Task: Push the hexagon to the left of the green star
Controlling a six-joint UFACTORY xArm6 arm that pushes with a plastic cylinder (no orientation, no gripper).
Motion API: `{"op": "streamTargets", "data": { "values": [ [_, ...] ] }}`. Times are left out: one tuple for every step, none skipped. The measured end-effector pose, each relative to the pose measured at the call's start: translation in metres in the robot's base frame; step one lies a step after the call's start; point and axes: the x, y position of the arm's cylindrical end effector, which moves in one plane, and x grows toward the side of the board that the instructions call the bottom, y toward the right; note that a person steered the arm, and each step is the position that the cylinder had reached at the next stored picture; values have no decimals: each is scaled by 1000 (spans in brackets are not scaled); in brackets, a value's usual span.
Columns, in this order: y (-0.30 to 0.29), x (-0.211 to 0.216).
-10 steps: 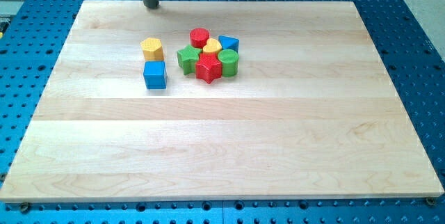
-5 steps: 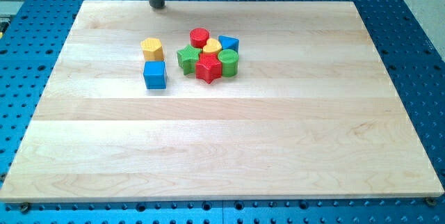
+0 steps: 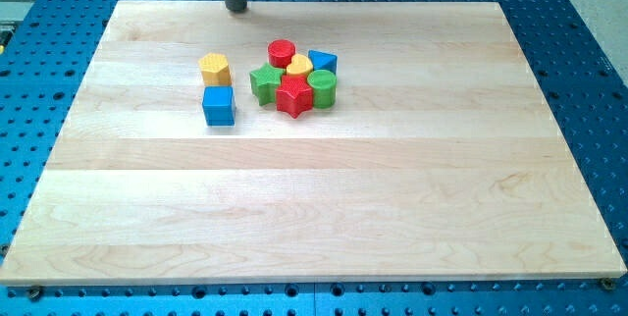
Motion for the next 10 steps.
{"op": "streamTargets", "data": {
  "values": [
    [0, 0],
    [-11, 9],
    [-23, 31],
    [-23, 49],
    [-27, 72],
    [-34, 98],
    [-46, 120],
    [-84, 124],
    [-78, 144],
    [-6, 144]
  ]
}}
